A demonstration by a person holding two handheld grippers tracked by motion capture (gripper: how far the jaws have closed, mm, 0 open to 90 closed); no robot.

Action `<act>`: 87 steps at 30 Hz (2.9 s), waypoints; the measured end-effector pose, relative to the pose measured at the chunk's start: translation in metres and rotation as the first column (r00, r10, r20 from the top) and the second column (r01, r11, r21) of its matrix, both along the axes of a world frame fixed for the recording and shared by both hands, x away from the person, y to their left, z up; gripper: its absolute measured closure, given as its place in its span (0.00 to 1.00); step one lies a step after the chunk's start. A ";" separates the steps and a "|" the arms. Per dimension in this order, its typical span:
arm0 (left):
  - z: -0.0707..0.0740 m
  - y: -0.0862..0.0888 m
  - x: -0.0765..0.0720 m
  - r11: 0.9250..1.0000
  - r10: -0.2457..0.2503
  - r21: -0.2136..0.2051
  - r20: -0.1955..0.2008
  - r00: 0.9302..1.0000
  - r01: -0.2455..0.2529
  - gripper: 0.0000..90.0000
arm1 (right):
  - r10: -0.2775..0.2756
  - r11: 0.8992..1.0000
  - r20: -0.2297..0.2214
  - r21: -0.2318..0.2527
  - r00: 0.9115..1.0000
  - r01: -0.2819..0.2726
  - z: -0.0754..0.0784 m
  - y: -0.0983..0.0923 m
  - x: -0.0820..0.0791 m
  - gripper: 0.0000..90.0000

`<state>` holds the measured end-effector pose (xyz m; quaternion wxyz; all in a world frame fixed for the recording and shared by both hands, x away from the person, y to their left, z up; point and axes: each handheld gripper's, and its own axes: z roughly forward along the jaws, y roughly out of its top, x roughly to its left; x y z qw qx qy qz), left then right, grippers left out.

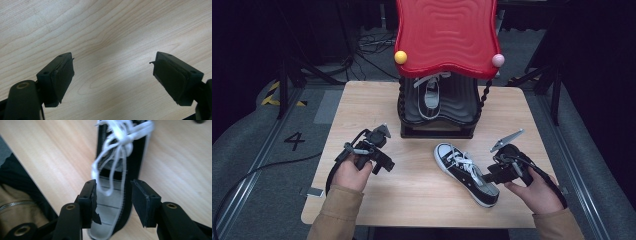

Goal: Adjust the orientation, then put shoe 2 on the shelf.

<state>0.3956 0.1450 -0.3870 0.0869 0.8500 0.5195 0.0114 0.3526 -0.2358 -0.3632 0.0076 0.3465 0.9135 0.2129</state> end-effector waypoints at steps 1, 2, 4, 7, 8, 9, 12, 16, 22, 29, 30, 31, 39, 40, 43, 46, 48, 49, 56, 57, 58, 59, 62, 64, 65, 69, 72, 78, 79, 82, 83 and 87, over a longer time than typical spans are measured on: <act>0.000 0.000 0.000 1.000 -0.005 0.000 -0.003 1.000 0.005 0.19 | 0.007 1.000 -0.014 -0.004 1.000 -0.008 -0.001 0.002 -0.001 0.62; 0.000 0.000 -0.001 1.000 -0.007 0.006 0.003 1.000 0.007 0.19 | 0.014 1.000 -0.031 -0.010 0.999 -0.014 -0.002 0.005 -0.001 0.64; 0.002 0.000 -0.001 1.000 -0.013 0.004 0.019 1.000 0.013 0.20 | 0.028 1.000 -0.059 -0.008 0.998 -0.029 -0.004 0.007 -0.002 0.66; 0.003 0.000 -0.002 1.000 -0.014 0.004 0.020 1.000 0.014 0.19 | 0.043 0.999 -0.108 -0.005 0.993 -0.044 -0.008 0.012 -0.003 0.70; 0.003 0.000 -0.002 1.000 -0.014 0.004 0.020 1.000 0.014 0.19 | 0.048 0.999 -0.121 -0.010 0.992 -0.050 -0.009 0.014 -0.003 0.70; 0.002 0.000 -0.002 1.000 -0.020 0.006 0.015 1.000 0.020 0.19 | 0.054 0.998 -0.126 -0.014 0.990 -0.057 -0.010 0.016 -0.004 0.70; 0.000 -0.001 -0.001 1.000 -0.024 0.011 0.009 1.000 0.024 0.19 | 0.071 0.997 -0.135 -0.018 0.988 -0.074 -0.014 0.022 -0.005 0.71; -0.001 -0.001 -0.001 1.000 -0.024 0.011 0.006 1.000 0.024 0.19 | 0.058 0.997 -0.140 -0.039 0.988 -0.065 -0.020 0.025 -0.003 0.71; -0.001 0.001 -0.001 1.000 -0.020 0.008 0.003 1.000 0.020 0.19 | 0.032 0.997 -0.138 -0.068 0.990 -0.041 -0.014 0.023 -0.006 0.70; -0.003 -0.001 -0.001 0.999 -0.032 0.015 -0.011 0.999 0.032 0.19 | 0.056 0.995 -0.168 -0.072 0.984 -0.069 -0.013 0.027 -0.011 0.73; -0.003 -0.001 -0.001 0.999 -0.033 0.017 -0.011 0.999 0.033 0.19 | 0.066 0.994 -0.173 -0.072 0.983 -0.079 -0.015 0.030 -0.011 0.73; -0.003 -0.001 0.000 0.999 -0.033 0.016 -0.011 0.999 0.033 0.19 | 0.079 0.994 -0.171 -0.068 0.982 -0.091 -0.018 0.033 -0.010 0.73; -0.005 -0.001 0.000 0.999 -0.029 0.018 -0.013 0.999 0.030 0.19 | 0.041 0.997 -0.112 -0.067 0.993 -0.049 -0.019 0.033 -0.006 0.71; -0.005 -0.001 0.000 0.999 -0.029 0.020 -0.014 0.999 0.029 0.19 | 0.041 0.997 -0.112 -0.067 0.993 -0.049 -0.019 0.033 -0.006 0.69; -0.006 -0.002 0.000 0.999 -0.031 0.021 -0.017 0.999 0.031 0.19 | 0.030 0.997 -0.104 -0.064 0.994 -0.037 -0.024 0.033 -0.002 0.66; -0.006 -0.002 0.000 0.999 -0.029 0.021 -0.017 0.999 0.029 0.19 | 0.026 0.998 -0.111 -0.062 0.994 -0.033 -0.034 0.039 0.002 0.65; -0.007 -0.002 0.000 0.999 -0.028 0.020 -0.018 0.999 0.029 0.19 | 0.032 0.997 -0.111 -0.066 0.993 -0.040 -0.040 0.044 0.003 0.66; -0.007 -0.001 0.001 0.999 -0.030 0.018 -0.019 0.999 0.030 0.19 | 0.038 0.996 -0.112 -0.070 0.993 -0.046 -0.042 0.047 0.003 0.66; -0.007 0.003 0.001 1.000 -0.006 0.019 -0.011 1.000 0.006 0.19 | 0.038 0.993 -0.099 -0.108 0.994 -0.049 -0.058 0.060 0.008 0.69; -0.006 0.004 0.002 1.000 0.002 0.016 -0.009 1.000 -0.002 0.19 | 0.037 0.992 -0.092 -0.115 0.995 -0.047 -0.060 0.062 0.009 0.70; -0.006 0.005 0.002 1.000 0.006 0.017 -0.007 1.000 -0.006 0.19 | 0.022 0.991 -0.074 -0.127 0.997 -0.031 -0.060 0.063 0.008 0.71; -0.006 0.005 0.002 1.000 0.007 0.024 -0.004 1.000 -0.007 0.19 | 0.017 0.993 -0.061 -0.111 0.998 -0.024 -0.059 0.064 0.009 0.71; -0.006 0.006 0.002 1.000 0.007 0.023 -0.006 1.000 -0.006 0.19 | 0.017 0.993 -0.051 -0.112 0.999 -0.023 -0.059 0.065 0.009 0.73; -0.007 0.006 0.002 1.000 0.010 0.026 -0.009 1.000 -0.010 0.19 | 0.011 0.994 -0.040 -0.106 0.999 -0.015 -0.058 0.065 0.010 0.77; -0.008 0.006 0.002 1.000 0.010 0.024 -0.011 1.000 -0.010 0.19 | 0.008 0.994 -0.038 -0.105 0.999 -0.012 -0.058 0.066 0.010 0.79; -0.009 0.005 0.002 1.000 0.005 0.030 -0.016 1.000 -0.005 0.19 | 0.003 0.995 -0.018 -0.100 1.000 -0.005 -0.063 0.071 0.014 0.82; -0.009 0.005 0.003 1.000 0.003 0.031 -0.018 1.000 -0.003 0.19 | -0.010 0.994 -0.007 -0.105 1.000 0.010 -0.068 0.074 0.017 0.83; -0.011 0.005 0.004 1.000 0.009 0.029 -0.023 1.000 -0.008 0.19 | -0.020 0.993 -0.001 -0.114 1.000 0.020 -0.068 0.076 0.016 0.84; -0.011 0.006 0.004 0.999 0.000 0.034 -0.026 1.000 0.001 0.19 | -0.031 0.993 -0.005 -0.113 1.000 0.030 -0.068 0.076 0.016 0.86; -0.011 0.007 0.004 1.000 0.003 0.028 -0.026 1.000 -0.002 0.19 | -0.029 0.993 0.001 -0.114 1.000 0.029 -0.067 0.076 0.015 0.88; -0.010 0.008 0.004 1.000 0.010 0.025 -0.023 1.000 -0.009 0.20 | -0.027 0.993 0.005 -0.117 1.000 0.027 -0.066 0.077 0.015 0.90; -0.008 0.014 0.004 1.000 0.025 0.014 -0.020 0.999 -0.025 0.19 | -0.043 0.992 0.041 -0.116 0.998 0.048 -0.059 0.080 0.011 0.93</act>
